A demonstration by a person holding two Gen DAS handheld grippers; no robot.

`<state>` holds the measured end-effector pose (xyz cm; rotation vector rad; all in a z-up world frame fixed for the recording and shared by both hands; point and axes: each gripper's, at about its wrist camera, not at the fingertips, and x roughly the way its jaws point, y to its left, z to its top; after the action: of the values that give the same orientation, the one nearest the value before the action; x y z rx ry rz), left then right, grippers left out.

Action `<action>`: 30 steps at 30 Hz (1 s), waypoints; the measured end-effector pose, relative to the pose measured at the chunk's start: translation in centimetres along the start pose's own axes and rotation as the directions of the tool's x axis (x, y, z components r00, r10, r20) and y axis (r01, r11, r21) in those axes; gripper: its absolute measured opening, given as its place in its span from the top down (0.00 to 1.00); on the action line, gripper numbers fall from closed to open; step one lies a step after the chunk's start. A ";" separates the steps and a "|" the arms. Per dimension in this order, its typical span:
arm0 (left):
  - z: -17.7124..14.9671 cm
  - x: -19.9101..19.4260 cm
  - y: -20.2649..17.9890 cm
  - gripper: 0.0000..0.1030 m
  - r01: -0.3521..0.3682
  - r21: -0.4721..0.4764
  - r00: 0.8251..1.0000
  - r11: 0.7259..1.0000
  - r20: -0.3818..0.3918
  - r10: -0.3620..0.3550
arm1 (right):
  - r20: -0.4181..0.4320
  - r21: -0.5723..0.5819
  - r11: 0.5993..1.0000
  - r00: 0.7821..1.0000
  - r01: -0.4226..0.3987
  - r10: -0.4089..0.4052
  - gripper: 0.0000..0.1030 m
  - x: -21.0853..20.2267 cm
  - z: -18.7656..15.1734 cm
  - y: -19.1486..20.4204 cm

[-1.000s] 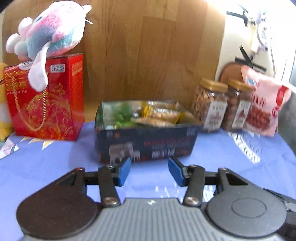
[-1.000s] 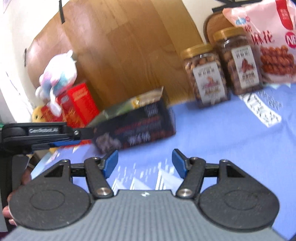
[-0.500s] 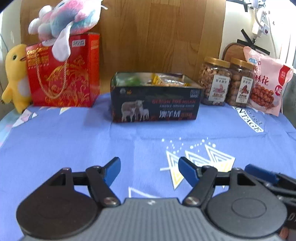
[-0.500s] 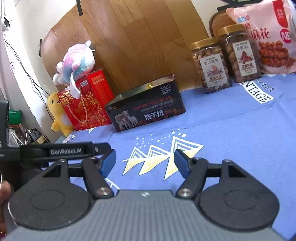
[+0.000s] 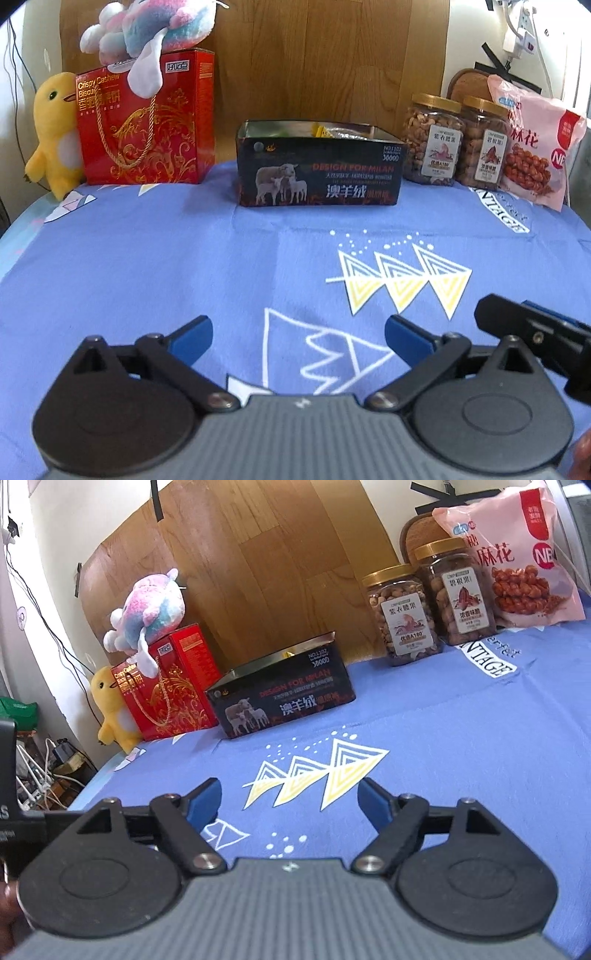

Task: Organize snacks

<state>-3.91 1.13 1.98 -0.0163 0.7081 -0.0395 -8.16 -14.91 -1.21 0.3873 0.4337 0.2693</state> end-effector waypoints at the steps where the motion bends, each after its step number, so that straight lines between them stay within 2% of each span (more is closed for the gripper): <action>1: -0.2 0.0 0.0 0.00 -0.002 -0.003 1.000 1.000 -0.008 0.002 | -0.002 0.002 1.000 1.000 -0.002 0.002 0.15 -0.1 -0.1 0.1; 4: -0.7 -0.2 0.3 0.00 -0.011 -0.021 1.000 1.000 -0.021 0.010 | -0.003 -0.001 1.000 1.000 0.004 -0.004 0.13 -0.4 -0.4 0.4; 7: -1.1 -0.2 0.6 0.00 -0.032 -0.035 0.999 0.999 -0.040 0.031 | -0.006 0.006 1.000 1.000 0.012 -0.012 0.07 -0.6 -0.8 0.6; 14: -1.9 -0.4 0.7 0.00 -0.048 -0.020 0.997 0.999 -0.062 0.046 | 0.000 -0.002 0.999 0.999 0.038 -0.038 0.04 -0.9 -1.3 1.4; 21: -2.2 -0.6 0.8 0.00 -0.060 -0.016 0.997 0.998 -0.054 0.059 | 0.016 0.012 0.998 0.998 0.055 -0.055 0.04 -1.3 -1.4 1.2; 30: -2.1 -1.1 0.8 0.00 -0.136 -0.016 0.991 0.991 -0.003 0.136 | 0.018 0.040 0.998 0.998 0.053 -0.053 0.04 -1.6 -1.6 1.0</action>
<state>-6.13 1.94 1.10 0.0168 0.7096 0.0967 -10.47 -14.10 -1.60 0.4164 0.4301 0.2054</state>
